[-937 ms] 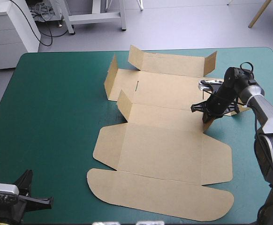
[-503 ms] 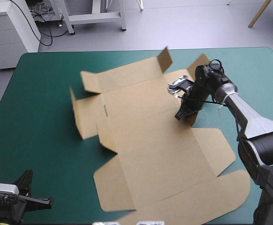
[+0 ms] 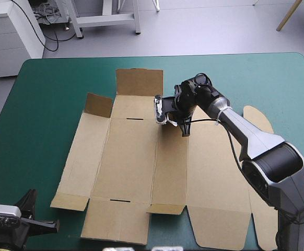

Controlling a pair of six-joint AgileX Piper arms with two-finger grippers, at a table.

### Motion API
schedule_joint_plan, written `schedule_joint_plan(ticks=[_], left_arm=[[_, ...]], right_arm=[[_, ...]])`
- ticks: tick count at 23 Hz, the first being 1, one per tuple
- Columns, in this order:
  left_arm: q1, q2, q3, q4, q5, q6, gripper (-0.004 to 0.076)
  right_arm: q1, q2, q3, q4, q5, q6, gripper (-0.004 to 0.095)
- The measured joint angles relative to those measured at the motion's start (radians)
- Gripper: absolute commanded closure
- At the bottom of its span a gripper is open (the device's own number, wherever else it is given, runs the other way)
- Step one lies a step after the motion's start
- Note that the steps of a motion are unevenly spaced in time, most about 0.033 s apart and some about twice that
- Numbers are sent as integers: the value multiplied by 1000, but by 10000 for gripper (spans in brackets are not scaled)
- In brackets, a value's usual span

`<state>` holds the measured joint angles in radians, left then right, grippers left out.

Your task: Fold the box

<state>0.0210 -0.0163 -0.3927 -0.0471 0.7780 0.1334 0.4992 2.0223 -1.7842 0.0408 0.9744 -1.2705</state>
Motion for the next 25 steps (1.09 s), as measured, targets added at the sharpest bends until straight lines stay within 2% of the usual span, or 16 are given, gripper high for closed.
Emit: schedule_joint_plan(ticks=[6,7,9,11,12,14,15,16,21,23,25], left_arm=[[0,0,0,0,0,0,734],[0,0,0,0,0,0,734],[0,0,0,0,0,0,734],[0,0,0,0,-1,0,734],[0,0,0,0,-1,0,734],[0,0,0,0,-1,0,734],[0,0,0,0,-1,0,734],[0,0,0,0,-1,0,734],[0,0,0,-2,-1,0,693],[0,0,0,-4,-1,0,620],[0,0,0,-4,-2,0,500]], right_arm=[[8,30,0,-3,-62,-50,927],[8,30,0,-3,-66,-45,902],[8,30,0,15,-87,-3,797],[8,30,0,41,-89,12,646],[8,30,0,54,-90,16,532],[8,30,0,77,-92,22,243],[9,29,0,82,-93,33,153],[9,24,0,83,-93,56,117],[9,-58,-27,84,-80,243,149],[9,-93,-41,84,-75,291,190],[9,-127,-49,85,-72,322,271]])
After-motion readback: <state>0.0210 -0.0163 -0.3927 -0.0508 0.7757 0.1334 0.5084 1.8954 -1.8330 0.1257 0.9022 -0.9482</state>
